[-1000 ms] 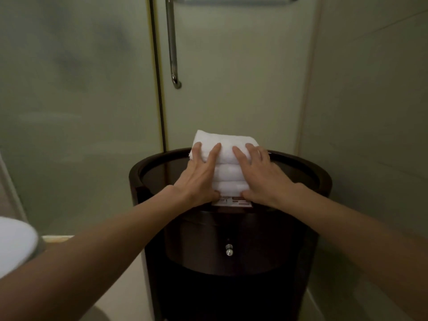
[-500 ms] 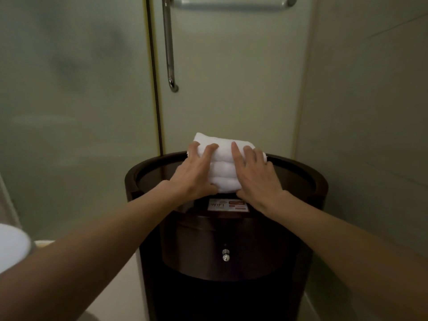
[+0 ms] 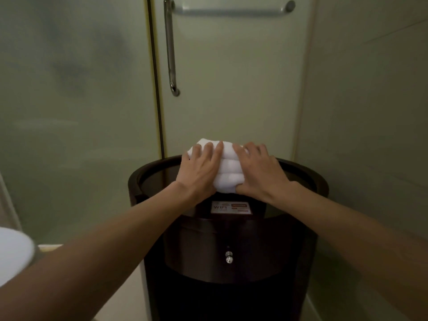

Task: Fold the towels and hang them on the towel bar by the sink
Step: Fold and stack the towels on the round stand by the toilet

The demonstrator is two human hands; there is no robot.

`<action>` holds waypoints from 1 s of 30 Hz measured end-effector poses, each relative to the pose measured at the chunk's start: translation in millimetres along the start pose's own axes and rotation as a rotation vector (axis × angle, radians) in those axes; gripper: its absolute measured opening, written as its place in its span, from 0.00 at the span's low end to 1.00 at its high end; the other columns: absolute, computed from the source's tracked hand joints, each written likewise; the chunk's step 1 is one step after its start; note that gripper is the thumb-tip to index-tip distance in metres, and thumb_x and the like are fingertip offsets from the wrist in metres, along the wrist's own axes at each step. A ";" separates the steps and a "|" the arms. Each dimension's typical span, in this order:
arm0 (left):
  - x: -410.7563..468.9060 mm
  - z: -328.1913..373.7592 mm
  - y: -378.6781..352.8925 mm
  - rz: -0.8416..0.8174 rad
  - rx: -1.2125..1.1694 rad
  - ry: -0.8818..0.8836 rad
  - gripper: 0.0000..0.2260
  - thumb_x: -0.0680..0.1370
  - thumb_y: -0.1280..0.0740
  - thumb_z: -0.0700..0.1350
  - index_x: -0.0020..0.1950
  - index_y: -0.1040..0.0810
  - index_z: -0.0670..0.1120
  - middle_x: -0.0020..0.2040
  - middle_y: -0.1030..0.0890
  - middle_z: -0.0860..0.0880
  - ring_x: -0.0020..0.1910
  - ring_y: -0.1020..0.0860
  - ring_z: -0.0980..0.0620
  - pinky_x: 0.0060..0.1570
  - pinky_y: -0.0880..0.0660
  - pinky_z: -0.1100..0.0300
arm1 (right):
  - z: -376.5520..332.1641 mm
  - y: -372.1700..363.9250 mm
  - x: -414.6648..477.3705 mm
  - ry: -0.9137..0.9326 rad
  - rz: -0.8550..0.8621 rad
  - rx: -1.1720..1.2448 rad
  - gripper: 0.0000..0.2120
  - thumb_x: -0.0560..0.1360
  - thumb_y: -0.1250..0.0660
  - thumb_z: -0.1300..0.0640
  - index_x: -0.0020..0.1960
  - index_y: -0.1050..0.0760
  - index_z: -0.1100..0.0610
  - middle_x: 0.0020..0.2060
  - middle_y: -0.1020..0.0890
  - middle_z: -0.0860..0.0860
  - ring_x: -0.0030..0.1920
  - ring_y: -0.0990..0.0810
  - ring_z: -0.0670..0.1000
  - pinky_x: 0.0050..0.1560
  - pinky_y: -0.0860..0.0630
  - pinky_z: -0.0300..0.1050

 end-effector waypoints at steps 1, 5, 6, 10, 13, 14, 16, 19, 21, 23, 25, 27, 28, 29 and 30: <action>-0.9 -0.4 -1.0 0.001 -0.025 0.000 0.44 0.69 0.31 0.55 0.75 0.54 0.46 0.71 0.41 0.44 0.66 0.38 0.39 0.58 0.31 0.43 | -2.1 -1.9 -1.8 -0.004 0.000 -0.033 0.45 0.67 0.32 0.40 0.75 0.48 0.54 0.66 0.35 0.57 0.60 0.34 0.59 0.49 0.27 0.54; -8.1 -1.4 -7.4 0.027 -0.050 0.009 0.39 0.70 0.33 0.55 0.75 0.49 0.47 0.69 0.39 0.45 0.64 0.36 0.40 0.53 0.31 0.46 | -11.2 -11.9 -7.5 -0.005 -0.024 -0.157 0.49 0.67 0.32 0.42 0.76 0.57 0.56 0.70 0.43 0.59 0.68 0.41 0.62 0.58 0.31 0.60; -9.4 -1.7 -8.6 0.046 -0.044 0.005 0.39 0.70 0.33 0.56 0.75 0.48 0.48 0.69 0.38 0.46 0.63 0.36 0.41 0.52 0.32 0.47 | -12.2 -13.8 -7.7 -0.004 -0.028 -0.178 0.49 0.67 0.31 0.43 0.76 0.58 0.56 0.70 0.43 0.60 0.69 0.41 0.62 0.58 0.31 0.60; -9.2 -4.0 -14.3 0.069 -0.047 -0.019 0.41 0.68 0.33 0.58 0.75 0.50 0.51 0.71 0.40 0.47 0.65 0.38 0.42 0.57 0.34 0.47 | -11.4 -18.8 -4.0 -0.004 -0.031 -0.125 0.44 0.68 0.33 0.46 0.76 0.52 0.57 0.67 0.36 0.58 0.62 0.34 0.60 0.48 0.26 0.54; -6.4 -9.1 -23.0 0.014 -0.027 0.008 0.46 0.67 0.30 0.57 0.75 0.55 0.51 0.74 0.46 0.46 0.71 0.44 0.39 0.65 0.37 0.40 | -11.1 -21.6 0.2 0.012 -0.027 -0.096 0.41 0.69 0.35 0.47 0.75 0.49 0.56 0.66 0.34 0.57 0.61 0.33 0.60 0.46 0.26 0.53; -5.5 -10.7 -25.2 -0.001 -0.026 0.018 0.46 0.67 0.30 0.57 0.75 0.56 0.51 0.75 0.48 0.46 0.73 0.46 0.38 0.66 0.38 0.38 | -11.2 -22.4 1.8 0.016 -0.026 -0.089 0.40 0.69 0.34 0.47 0.75 0.48 0.56 0.66 0.34 0.57 0.60 0.32 0.60 0.46 0.26 0.53; -2.9 -12.7 -27.3 -0.010 -0.057 0.020 0.46 0.68 0.30 0.57 0.75 0.56 0.51 0.75 0.47 0.46 0.72 0.45 0.38 0.65 0.36 0.39 | -10.5 -23.7 4.6 0.020 -0.032 -0.075 0.40 0.69 0.34 0.47 0.75 0.47 0.56 0.66 0.34 0.57 0.60 0.32 0.60 0.47 0.26 0.54; 6.4 -15.1 -23.3 -0.019 -0.108 0.010 0.44 0.68 0.30 0.57 0.75 0.54 0.51 0.74 0.45 0.46 0.70 0.42 0.40 0.60 0.31 0.43 | -6.7 -19.9 11.7 0.023 -0.057 -0.065 0.41 0.68 0.33 0.46 0.75 0.47 0.56 0.66 0.34 0.57 0.61 0.32 0.60 0.47 0.26 0.54; 14.5 -16.2 -16.5 -0.033 -0.123 0.002 0.43 0.69 0.31 0.58 0.76 0.52 0.51 0.73 0.43 0.46 0.68 0.39 0.41 0.58 0.30 0.45 | -2.3 -13.0 19.0 0.023 -0.085 -0.062 0.42 0.68 0.33 0.46 0.75 0.47 0.56 0.65 0.33 0.57 0.60 0.32 0.59 0.46 0.27 0.53; 23.7 -16.6 -7.0 -0.059 -0.133 -0.011 0.42 0.69 0.31 0.57 0.76 0.51 0.50 0.73 0.42 0.46 0.67 0.38 0.41 0.58 0.30 0.45 | 2.9 -3.7 27.0 0.019 -0.120 -0.052 0.42 0.67 0.32 0.47 0.75 0.46 0.56 0.65 0.33 0.58 0.59 0.31 0.60 0.45 0.28 0.52; 35.0 -18.3 5.2 -0.101 -0.138 -0.020 0.42 0.70 0.31 0.57 0.76 0.50 0.50 0.73 0.41 0.46 0.66 0.37 0.41 0.58 0.30 0.46 | 8.5 7.3 35.4 0.015 -0.163 -0.031 0.42 0.68 0.32 0.47 0.75 0.47 0.56 0.65 0.33 0.58 0.59 0.32 0.59 0.47 0.27 0.52; 48.4 -20.3 20.1 -0.150 -0.134 -0.029 0.42 0.69 0.30 0.56 0.76 0.50 0.49 0.72 0.41 0.46 0.66 0.37 0.42 0.59 0.30 0.46 | 14.9 21.7 45.5 0.015 -0.203 -0.014 0.43 0.68 0.32 0.47 0.76 0.49 0.56 0.65 0.34 0.57 0.60 0.32 0.59 0.49 0.26 0.53; 55.7 -21.2 28.8 -0.174 -0.135 -0.034 0.42 0.69 0.30 0.54 0.76 0.50 0.49 0.72 0.41 0.46 0.66 0.37 0.42 0.60 0.30 0.46 | 18.5 30.7 51.1 0.014 -0.221 -0.003 0.43 0.68 0.32 0.47 0.76 0.49 0.56 0.65 0.34 0.57 0.60 0.33 0.59 0.50 0.26 0.53; 63.7 -22.6 38.5 -0.195 -0.142 -0.038 0.42 0.69 0.30 0.52 0.76 0.50 0.49 0.72 0.40 0.46 0.66 0.37 0.41 0.60 0.30 0.46 | 22.0 40.9 57.6 0.014 -0.238 0.011 0.43 0.68 0.32 0.47 0.76 0.50 0.56 0.65 0.34 0.57 0.60 0.33 0.59 0.50 0.26 0.52; 71.6 -24.7 49.4 -0.211 -0.155 -0.040 0.41 0.69 0.31 0.51 0.76 0.50 0.49 0.71 0.39 0.46 0.66 0.36 0.41 0.60 0.30 0.46 | 25.5 52.3 64.4 0.014 -0.253 0.024 0.43 0.69 0.32 0.47 0.76 0.50 0.56 0.66 0.34 0.57 0.61 0.33 0.58 0.50 0.26 0.52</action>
Point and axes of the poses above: each hand's wrist, its own x-axis towards the middle knuckle, its own y-axis out of the back of the hand, z = x × y, the point moved 7 cm from there along x, towards the middle knuckle
